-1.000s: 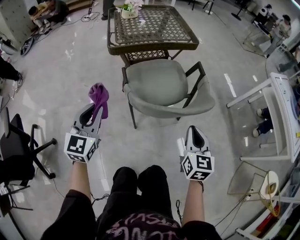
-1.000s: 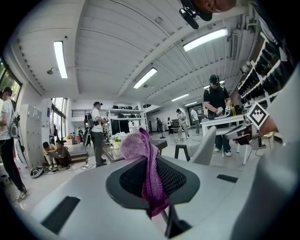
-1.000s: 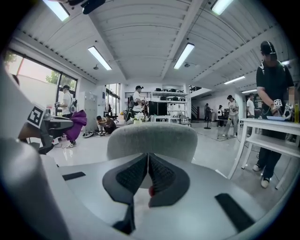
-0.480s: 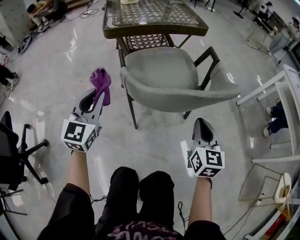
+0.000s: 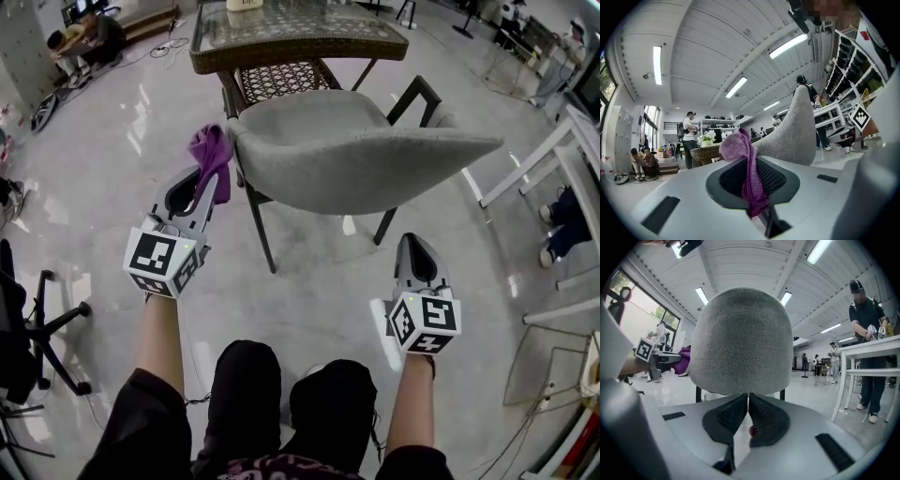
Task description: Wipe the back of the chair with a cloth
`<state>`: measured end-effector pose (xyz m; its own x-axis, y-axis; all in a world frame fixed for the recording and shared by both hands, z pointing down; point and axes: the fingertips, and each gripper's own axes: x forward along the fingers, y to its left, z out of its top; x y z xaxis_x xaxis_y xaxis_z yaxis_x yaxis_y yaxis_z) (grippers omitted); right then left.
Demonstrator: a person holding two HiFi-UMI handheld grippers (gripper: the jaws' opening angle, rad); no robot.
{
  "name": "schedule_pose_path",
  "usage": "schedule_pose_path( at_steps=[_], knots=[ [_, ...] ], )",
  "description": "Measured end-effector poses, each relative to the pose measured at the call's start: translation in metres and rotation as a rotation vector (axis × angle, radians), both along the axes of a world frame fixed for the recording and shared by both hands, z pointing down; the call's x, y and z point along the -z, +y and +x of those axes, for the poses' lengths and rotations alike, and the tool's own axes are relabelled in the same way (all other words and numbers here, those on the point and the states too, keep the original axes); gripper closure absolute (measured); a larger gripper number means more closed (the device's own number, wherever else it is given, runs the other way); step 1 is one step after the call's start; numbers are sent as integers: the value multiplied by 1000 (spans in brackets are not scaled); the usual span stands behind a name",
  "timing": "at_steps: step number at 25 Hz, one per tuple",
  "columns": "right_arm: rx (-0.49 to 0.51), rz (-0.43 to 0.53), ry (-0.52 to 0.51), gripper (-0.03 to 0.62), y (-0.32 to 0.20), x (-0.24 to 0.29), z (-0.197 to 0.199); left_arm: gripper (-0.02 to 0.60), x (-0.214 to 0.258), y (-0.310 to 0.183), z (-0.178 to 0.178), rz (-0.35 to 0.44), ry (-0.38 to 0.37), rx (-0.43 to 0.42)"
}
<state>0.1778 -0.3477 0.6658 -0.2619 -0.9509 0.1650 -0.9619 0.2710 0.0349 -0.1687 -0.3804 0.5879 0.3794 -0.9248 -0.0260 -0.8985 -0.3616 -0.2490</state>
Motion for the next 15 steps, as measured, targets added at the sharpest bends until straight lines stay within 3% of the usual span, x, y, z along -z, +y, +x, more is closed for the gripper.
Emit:
schedule_pose_path(
  at_steps=[7,15],
  knots=[
    [-31,27,15,565,28,-2,-1,511,14,9,44,24,41,-121],
    [-88,40,64,565,65,10,21,511,42,43,109,106,28,-268]
  ],
)
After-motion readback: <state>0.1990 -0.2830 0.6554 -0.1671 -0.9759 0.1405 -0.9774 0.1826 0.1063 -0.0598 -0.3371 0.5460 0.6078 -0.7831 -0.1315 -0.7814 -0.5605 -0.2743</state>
